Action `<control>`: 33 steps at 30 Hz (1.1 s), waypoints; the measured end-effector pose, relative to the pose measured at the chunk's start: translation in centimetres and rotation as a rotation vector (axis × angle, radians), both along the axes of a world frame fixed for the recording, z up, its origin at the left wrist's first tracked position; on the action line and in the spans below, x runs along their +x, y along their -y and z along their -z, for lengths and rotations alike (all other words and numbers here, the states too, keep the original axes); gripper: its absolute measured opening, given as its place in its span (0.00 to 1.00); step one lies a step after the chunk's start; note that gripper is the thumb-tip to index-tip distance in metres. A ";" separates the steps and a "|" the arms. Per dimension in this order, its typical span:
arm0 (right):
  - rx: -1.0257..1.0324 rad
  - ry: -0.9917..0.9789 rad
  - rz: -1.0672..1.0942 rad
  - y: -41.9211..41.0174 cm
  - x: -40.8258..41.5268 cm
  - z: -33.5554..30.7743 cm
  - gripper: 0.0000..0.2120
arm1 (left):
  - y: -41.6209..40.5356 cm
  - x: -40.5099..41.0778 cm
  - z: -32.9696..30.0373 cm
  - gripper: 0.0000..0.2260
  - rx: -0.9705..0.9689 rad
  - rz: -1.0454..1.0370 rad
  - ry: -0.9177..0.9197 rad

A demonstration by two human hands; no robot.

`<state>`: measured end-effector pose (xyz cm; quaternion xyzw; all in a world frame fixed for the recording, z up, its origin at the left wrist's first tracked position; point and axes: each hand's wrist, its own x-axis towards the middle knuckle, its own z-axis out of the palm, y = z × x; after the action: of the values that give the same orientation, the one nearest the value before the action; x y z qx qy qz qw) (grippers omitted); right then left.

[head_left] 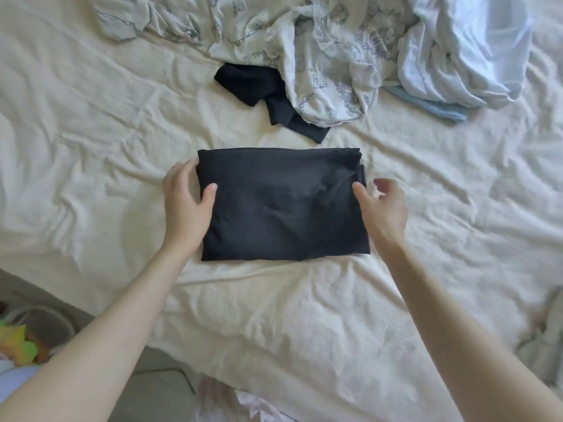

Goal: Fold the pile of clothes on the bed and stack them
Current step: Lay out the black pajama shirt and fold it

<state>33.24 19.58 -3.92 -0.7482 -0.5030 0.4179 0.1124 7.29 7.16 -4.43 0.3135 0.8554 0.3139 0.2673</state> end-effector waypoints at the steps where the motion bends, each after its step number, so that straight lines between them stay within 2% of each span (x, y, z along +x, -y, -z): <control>1: -0.116 -0.034 0.103 -0.5 0.5 -0.1 0.15 | 0.0 -0.5 -0.2 0.25 -0.062 -0.172 0.152; 3: -0.310 -0.095 0.148 -1.5 0.9 -0.1 0.18 | -0.4 -1.4 -0.2 0.29 -0.172 -0.408 0.552; 4: -0.367 -0.123 0.137 -2.0 1.0 -0.2 0.20 | -0.5 -1.7 -0.2 0.30 -0.217 -0.414 0.671; 7: -0.504 -0.288 0.127 -3.0 0.4 -0.8 0.18 | -0.5 -2.1 -0.3 0.21 -0.255 -0.274 0.745; 9: -0.554 -0.302 0.092 -3.4 0.3 -1.1 0.22 | -0.6 -2.1 -0.6 0.17 -0.252 -0.241 0.792; 11: -0.589 -0.291 0.049 -3.9 0.2 -1.4 0.23 | -0.7 -2.1 -0.8 0.17 -0.251 -0.234 0.802; 14: -0.633 -0.282 -0.027 -4.1 -0.4 -2.1 0.21 | -0.9 -1.6 -1.1 0.14 -0.193 -0.249 0.706; 19: -0.520 -0.237 0.032 -3.7 -1.4 -2.6 0.12 | -0.1 -0.3 -2.0 0.10 -0.077 -0.293 0.616; 25: -0.589 -0.297 0.029 -3.0 -0.5 -6.0 0.06 | 1.9 -0.8 -6.1 0.07 0.001 -0.275 0.615; 30: -0.625 -0.388 0.069 1.3 1.6 -10.7 0.13 | 5.9 -0.4 -11.5 0.07 -0.001 -0.250 0.655; 33: -0.654 -0.431 0.122 5.7 3.8 -13.2 0.11 | 8.9 0.8 -14.0 0.07 -0.016 -0.219 0.671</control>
<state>37.04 13.91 9.24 -0.6682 -0.2628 0.6960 -0.0042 8.07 -1.72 9.55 0.0970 0.7510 0.4195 0.5006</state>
